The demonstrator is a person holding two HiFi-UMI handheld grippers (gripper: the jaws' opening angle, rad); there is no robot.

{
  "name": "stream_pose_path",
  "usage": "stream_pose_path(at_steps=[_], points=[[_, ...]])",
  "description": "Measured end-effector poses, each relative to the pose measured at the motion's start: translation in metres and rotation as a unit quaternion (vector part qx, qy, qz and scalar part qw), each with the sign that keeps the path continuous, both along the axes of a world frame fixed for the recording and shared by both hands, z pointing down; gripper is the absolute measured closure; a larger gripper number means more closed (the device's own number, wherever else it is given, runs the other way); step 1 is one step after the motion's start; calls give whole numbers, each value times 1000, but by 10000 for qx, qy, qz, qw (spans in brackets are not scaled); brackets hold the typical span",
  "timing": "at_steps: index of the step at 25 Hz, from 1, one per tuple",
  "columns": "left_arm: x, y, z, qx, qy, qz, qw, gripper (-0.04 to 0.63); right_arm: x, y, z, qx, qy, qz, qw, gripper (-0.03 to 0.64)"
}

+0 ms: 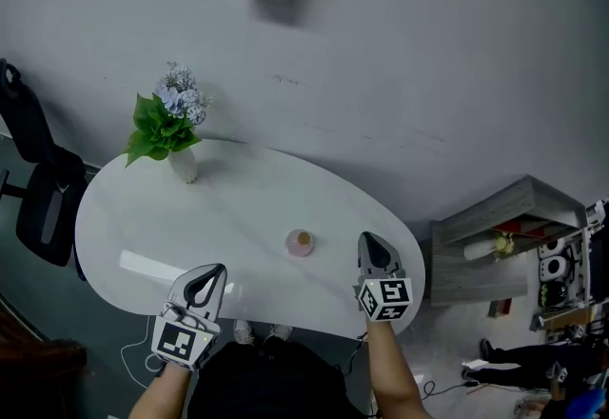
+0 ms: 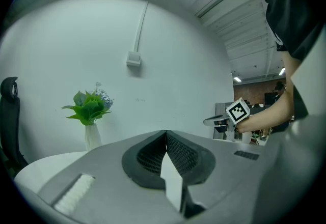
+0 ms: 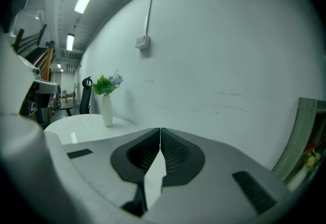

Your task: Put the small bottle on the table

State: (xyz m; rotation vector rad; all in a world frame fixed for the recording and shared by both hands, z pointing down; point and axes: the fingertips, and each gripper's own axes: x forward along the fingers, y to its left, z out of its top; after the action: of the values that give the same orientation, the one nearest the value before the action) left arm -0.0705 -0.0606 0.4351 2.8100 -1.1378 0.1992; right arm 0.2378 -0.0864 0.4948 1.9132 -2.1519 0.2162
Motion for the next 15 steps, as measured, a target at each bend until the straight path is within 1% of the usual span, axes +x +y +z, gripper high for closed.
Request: stream_pose_path(at_steps=[4,8,11,15], points=[[0,-2,-6,52,54,-9,10000,589,-8,-1,-51,493,-247,-19,9985,607],[1,-6,-10,135,79,5,9999,589,-22,5,-90,827,-390,-144,9957,607],[2,-9,-15,199,124,-9,9997,589,-30,15,-113,1035,-371,-232,9937,607],[-5,-17,-17,183,192,-131,9996,589,-36,32,-135,1251,-230,-255,9915,607]])
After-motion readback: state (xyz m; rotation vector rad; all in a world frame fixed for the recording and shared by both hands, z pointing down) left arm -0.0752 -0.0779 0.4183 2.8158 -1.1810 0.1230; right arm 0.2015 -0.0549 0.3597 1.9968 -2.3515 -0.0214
